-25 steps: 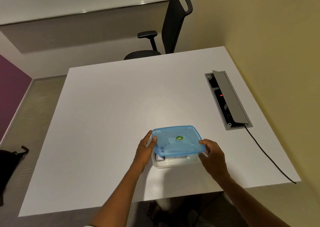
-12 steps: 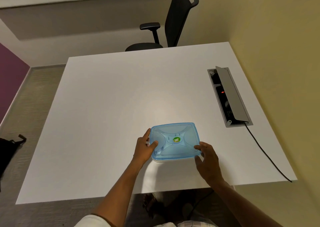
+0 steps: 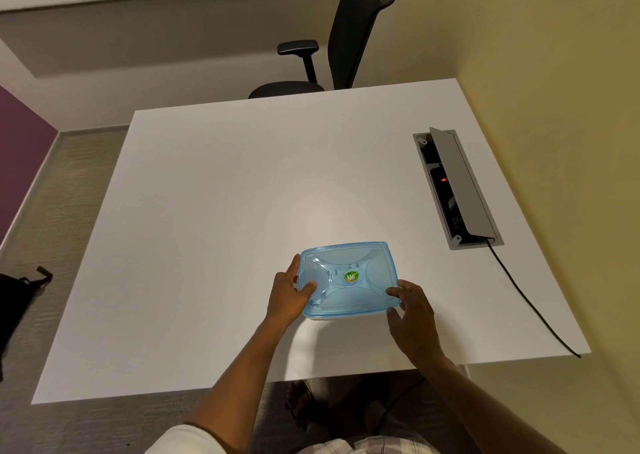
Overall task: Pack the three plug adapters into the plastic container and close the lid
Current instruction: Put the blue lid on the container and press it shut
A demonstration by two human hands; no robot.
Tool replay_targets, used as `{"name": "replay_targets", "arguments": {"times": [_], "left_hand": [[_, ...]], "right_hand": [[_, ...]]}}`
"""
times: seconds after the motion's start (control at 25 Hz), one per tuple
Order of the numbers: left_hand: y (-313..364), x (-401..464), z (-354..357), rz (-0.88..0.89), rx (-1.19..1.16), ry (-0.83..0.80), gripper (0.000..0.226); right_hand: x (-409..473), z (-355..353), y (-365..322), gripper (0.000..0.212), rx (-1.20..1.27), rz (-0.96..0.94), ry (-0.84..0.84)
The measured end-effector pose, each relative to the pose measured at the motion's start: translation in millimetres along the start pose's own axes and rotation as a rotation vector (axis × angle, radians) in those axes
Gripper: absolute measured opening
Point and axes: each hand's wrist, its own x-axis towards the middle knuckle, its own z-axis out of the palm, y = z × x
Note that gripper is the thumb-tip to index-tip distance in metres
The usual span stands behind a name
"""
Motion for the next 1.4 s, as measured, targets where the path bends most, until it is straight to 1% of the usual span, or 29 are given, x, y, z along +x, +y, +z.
{"name": "replay_targets", "arguments": {"times": [0.08,0.16,0.24,0.36,0.48,0.72,0.96,1.12,1.32,1.4], "left_hand": [[-3.1,1.2,1.0,-0.004,0.053,-0.011,0.063],[-3.3,0.1,1.9,-0.018,0.1,-0.016,0.07],[-1.4,-1.8,2.2,-0.02,0.123,-0.031,0.08],[-2.1,-2.8,1.6,-0.042,0.143,-0.045,0.087],[-2.6,-2.7,1.8,-0.042,0.159,-0.055,0.086],[-7.6,0.9,3.2,-0.072,0.192,-0.06,0.091],[-8.1,-0.4,7.9,-0.084,0.186,-0.018,0.086],[-8.2,-2.2,9.8,-0.055,0.167,0.012,0.09],[-12.7,-1.5,8.2,-0.047,0.165,0.023,0.082],[-11.5,0.4,5.9,-0.067,0.138,0.014,0.073]], "right_hand": [[2.7,-4.4,-6.6,0.03,0.067,0.083,0.023],[13.1,-8.3,-8.7,0.027,0.111,0.25,0.043],[25.3,-11.4,-7.0,0.026,0.105,0.388,-0.01],[34.3,-16.0,-6.2,0.022,0.12,0.478,-0.119],[35.9,-21.1,-5.7,0.018,0.15,0.494,-0.153],[35.8,-21.5,-1.0,0.014,0.188,0.524,-0.145],[37.8,-21.4,-1.5,0.012,0.178,0.521,-0.149],[39.4,-21.2,0.0,0.013,0.17,0.523,-0.156],[41.1,-25.9,3.6,0.012,0.207,0.51,-0.204],[42.6,-27.7,6.6,0.014,0.215,0.504,-0.234]]}}
